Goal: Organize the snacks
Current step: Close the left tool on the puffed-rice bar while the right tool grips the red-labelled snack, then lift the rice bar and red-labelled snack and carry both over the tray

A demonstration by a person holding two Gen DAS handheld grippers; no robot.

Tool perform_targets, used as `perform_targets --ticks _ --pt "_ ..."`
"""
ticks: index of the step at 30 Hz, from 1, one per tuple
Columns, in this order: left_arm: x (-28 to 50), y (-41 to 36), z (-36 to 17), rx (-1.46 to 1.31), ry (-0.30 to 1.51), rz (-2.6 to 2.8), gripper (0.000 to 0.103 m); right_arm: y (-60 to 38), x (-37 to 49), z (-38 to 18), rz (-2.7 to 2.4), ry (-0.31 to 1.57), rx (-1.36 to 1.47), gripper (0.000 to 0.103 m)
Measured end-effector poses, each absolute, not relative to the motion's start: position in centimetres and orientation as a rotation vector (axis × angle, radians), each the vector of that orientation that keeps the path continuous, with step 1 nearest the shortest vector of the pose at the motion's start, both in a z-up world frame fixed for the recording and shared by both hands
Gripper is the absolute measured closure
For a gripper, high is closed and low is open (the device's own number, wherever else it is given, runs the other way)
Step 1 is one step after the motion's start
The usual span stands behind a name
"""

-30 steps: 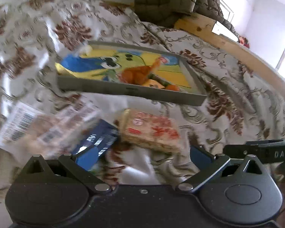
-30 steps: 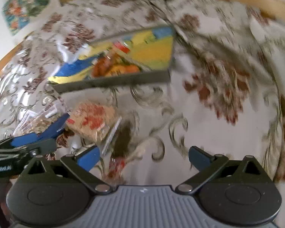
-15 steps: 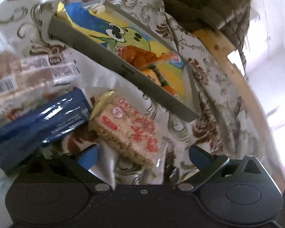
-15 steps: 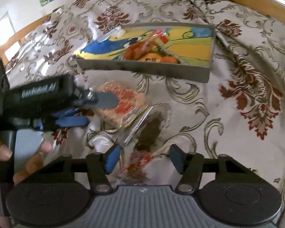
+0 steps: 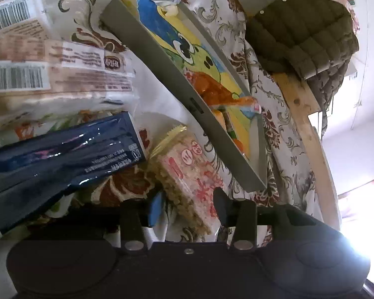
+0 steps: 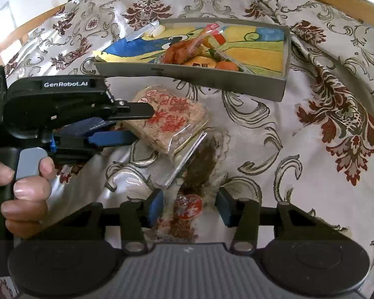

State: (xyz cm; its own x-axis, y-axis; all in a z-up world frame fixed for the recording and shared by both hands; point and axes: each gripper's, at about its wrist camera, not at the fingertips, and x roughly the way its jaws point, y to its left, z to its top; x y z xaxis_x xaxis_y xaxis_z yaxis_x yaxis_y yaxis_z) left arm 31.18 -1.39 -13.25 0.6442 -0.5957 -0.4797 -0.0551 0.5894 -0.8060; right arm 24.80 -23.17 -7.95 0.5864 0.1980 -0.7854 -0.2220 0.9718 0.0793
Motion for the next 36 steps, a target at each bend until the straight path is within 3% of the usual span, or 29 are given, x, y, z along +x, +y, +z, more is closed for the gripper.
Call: perform_targets --ticks 4,5,6,14,17,18,24,29,31,35,36 --pt "30.8 -1.4 -12.4 -0.885 0.781 -0.383 0.065 -23.2 24.8 -7.8 0.245 0.906 -0.029 0.055" --pt "30.7 -1.4 -12.1 -0.877 0.765 -0.394 0.065 -23.2 24.7 -7.8 0.244 0.902 -0.034 0.065" --pt "30.7 -1.5 -11.7 -0.866 0.747 -0.406 0.065 -23.2 24.6 -7.6 0.237 0.893 -0.047 0.067" --pt "32.4 -2.5 -12.2 -0.877 0.761 -0.433 0.064 -23.1 24.6 -7.3 0.236 0.868 -0.059 0.069" --pt "33.1 -2.8 -13.1 -0.924 0.788 -0.437 0.058 -22.9 24.4 -7.1 0.245 0.845 -0.069 0.070" --pt "33.3 -3.0 -13.4 -0.942 0.791 -0.438 0.055 -22.8 24.4 -7.1 0.249 0.835 -0.069 0.077" --pt "34.0 -2.9 -13.7 -1.001 0.780 -0.454 0.045 -22.9 24.4 -6.8 0.281 0.806 -0.049 0.080" --pt "34.6 -2.9 -13.8 -1.026 0.782 -0.457 0.044 -22.6 24.7 -7.0 0.309 0.808 -0.040 0.084" --pt "34.9 -3.1 -13.8 -1.014 0.787 -0.459 0.045 -22.6 24.9 -7.0 0.307 0.813 -0.036 0.083" --pt "35.5 -3.5 -13.9 -0.991 0.819 -0.480 0.073 -22.9 25.3 -7.5 0.298 0.849 -0.007 0.082" --pt "35.5 -3.5 -14.0 -0.990 0.822 -0.480 0.073 -23.1 25.4 -7.6 0.298 0.853 0.001 0.082"
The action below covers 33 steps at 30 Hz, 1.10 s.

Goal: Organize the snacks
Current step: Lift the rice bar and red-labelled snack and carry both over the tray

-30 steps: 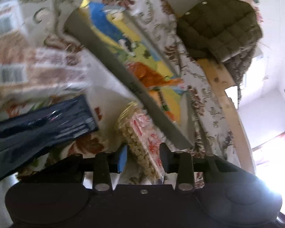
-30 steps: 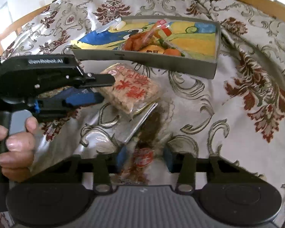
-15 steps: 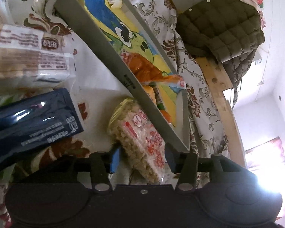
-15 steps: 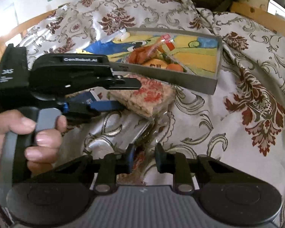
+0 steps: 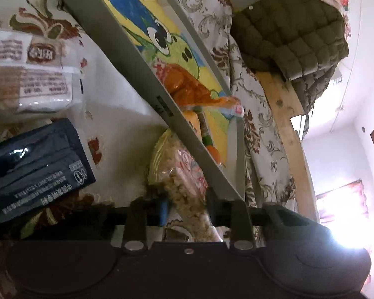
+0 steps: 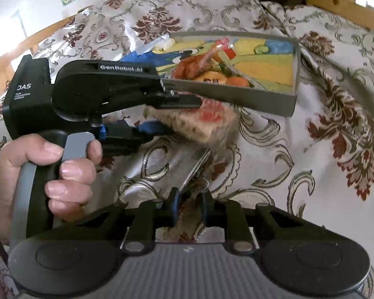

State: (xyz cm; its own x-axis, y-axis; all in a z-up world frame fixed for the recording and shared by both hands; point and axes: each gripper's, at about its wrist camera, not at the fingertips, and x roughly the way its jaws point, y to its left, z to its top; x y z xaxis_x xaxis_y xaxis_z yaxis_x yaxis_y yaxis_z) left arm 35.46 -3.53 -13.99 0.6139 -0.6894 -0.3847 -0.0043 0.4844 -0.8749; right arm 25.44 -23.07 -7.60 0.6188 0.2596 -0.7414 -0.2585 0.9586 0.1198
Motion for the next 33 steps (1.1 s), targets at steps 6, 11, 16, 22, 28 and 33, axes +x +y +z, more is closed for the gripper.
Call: perform_targets --ticks 6,11,16,22,28,33 --pt "34.9 -3.2 -13.7 -0.985 0.822 -0.458 0.075 -22.5 25.1 -7.6 0.281 0.844 -0.076 0.084" --pt "34.2 -3.1 -12.9 -0.963 0.818 -0.448 0.079 -22.7 24.8 -7.1 0.258 0.834 -0.080 0.085" --pt "33.4 -3.5 -11.3 -0.880 0.797 -0.450 0.083 -23.8 24.6 -6.3 0.216 0.794 -0.044 0.086" --pt "32.6 -4.1 -10.0 -0.787 0.778 -0.449 0.083 -24.5 24.6 -5.5 0.206 0.726 -0.016 0.087" --pt "32.6 -4.0 -8.8 -0.770 0.733 -0.465 0.083 -25.3 24.7 -5.0 0.205 0.661 0.020 0.088" --pt "32.6 -4.0 -8.1 -0.751 0.698 -0.474 0.083 -26.1 25.7 -5.3 0.162 0.668 0.054 0.089"
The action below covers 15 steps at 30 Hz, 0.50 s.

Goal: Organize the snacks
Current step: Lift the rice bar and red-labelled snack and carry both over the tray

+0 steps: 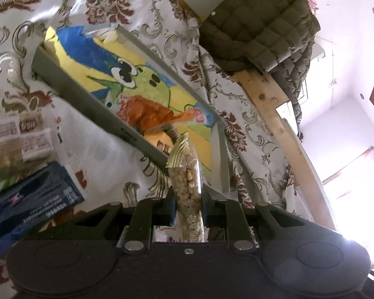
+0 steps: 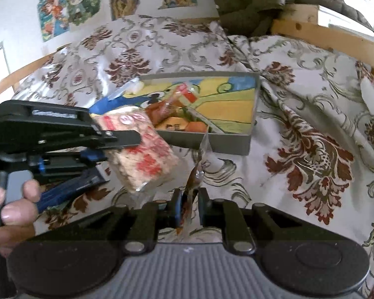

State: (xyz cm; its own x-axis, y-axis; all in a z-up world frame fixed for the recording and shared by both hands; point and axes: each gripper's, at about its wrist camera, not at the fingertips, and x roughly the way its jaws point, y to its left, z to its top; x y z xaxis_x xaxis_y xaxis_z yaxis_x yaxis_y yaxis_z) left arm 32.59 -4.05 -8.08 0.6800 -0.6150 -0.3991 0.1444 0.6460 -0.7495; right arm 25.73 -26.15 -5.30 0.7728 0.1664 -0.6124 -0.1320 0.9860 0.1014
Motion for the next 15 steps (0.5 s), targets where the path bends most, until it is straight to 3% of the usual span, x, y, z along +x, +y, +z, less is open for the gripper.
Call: perform_targets --ticks 15 --pt "34.5 -2.2 -6.3 -0.763 0.587 -0.430 0.083 -27.5 26.8 -4.2 0.190 0.580 0.157 0.090"
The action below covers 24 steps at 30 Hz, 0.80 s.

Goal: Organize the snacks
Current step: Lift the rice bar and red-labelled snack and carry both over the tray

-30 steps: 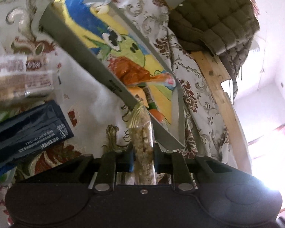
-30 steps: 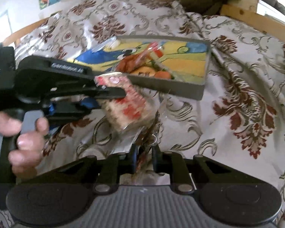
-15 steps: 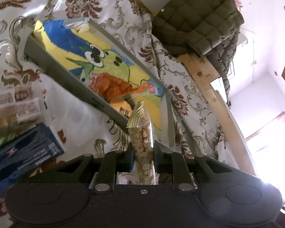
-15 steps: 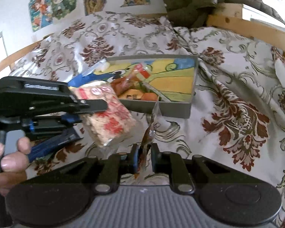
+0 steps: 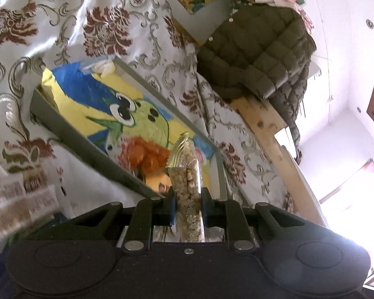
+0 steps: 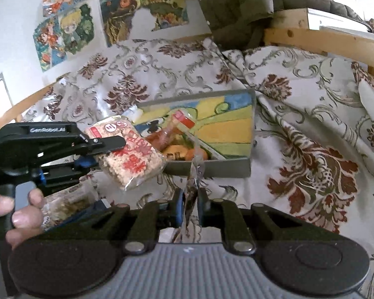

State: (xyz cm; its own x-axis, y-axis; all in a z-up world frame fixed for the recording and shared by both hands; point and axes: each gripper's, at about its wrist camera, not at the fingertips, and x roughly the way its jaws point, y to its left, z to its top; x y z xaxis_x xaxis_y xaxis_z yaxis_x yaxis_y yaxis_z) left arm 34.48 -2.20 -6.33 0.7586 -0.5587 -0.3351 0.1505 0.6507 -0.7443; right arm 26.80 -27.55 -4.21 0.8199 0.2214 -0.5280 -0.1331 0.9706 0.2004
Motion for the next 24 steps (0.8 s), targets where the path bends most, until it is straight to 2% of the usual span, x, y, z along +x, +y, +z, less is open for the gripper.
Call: perform_targets --ticks 6,12,17,24 --pt "36.3 -1.0 -5.1 -0.764 0.526 -0.382 0.083 -27.2 27.5 -2.6 0.200 0.495 0.174 0.090" --pt "38.8 0.0 -4.8 -0.787 0.483 -0.324 0.083 -27.7 31.7 -1.0 0.187 0.398 0.269 0.090" --pt "40.6 0.8 -6.2 -0.821 0.486 -0.290 0.083 -28.2 36.1 -1.9 0.208 0.435 0.405 0.090" --pt "42.0 1.6 -7.6 -0.833 0.499 -0.250 0.083 -26.6 40.7 -4.3 0.225 0.473 0.450 0.090"
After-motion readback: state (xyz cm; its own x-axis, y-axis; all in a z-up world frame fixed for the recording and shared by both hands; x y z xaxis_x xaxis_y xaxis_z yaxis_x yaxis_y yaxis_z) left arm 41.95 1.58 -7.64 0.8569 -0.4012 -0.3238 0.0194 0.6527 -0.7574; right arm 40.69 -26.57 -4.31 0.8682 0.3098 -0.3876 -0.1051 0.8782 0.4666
